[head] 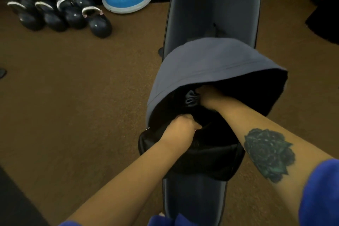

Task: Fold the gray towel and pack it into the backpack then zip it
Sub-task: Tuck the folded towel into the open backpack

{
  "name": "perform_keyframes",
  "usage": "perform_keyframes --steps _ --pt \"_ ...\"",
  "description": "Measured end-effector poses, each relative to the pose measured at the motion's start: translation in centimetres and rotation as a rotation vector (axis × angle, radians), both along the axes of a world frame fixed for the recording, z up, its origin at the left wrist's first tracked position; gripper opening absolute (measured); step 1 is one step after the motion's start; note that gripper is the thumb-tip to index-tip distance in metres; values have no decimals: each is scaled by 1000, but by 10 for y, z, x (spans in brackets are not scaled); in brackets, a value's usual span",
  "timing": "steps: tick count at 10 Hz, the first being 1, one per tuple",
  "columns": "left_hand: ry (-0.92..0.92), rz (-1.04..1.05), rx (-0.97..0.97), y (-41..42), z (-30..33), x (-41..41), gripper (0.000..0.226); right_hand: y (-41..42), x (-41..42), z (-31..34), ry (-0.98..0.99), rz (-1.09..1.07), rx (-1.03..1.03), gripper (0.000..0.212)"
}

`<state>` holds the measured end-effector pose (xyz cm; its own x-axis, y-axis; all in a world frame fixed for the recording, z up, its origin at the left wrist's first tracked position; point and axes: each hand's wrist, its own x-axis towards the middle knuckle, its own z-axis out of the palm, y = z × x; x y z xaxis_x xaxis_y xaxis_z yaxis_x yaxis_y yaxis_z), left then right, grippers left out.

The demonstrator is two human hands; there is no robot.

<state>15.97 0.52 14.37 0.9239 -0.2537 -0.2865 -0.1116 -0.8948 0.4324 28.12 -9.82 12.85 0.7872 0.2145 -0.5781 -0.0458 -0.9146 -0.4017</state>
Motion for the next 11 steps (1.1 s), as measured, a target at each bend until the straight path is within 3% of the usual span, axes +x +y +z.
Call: perform_keyframes --steps 3,4,5,6,8,9,11 --pt "-56 -50 23 2 -15 -1 41 8 -11 -41 56 27 -52 37" --pt "-55 -40 33 1 -15 1 44 6 -11 -21 77 79 -60 39" --pt "-46 5 -4 2 -6 7 42 -7 -9 10 19 70 -45 56" --pt "-44 42 -37 3 4 13 36 -30 -22 40 -127 10 -158 44" --pt "30 113 -78 5 13 28 34 -49 -57 52 -170 198 -401 30" --pt "4 112 -30 10 16 35 35 -52 -54 46 -223 128 -393 22" --pt "-1 323 250 22 20 66 35 -51 -43 35 -360 -60 -395 26"
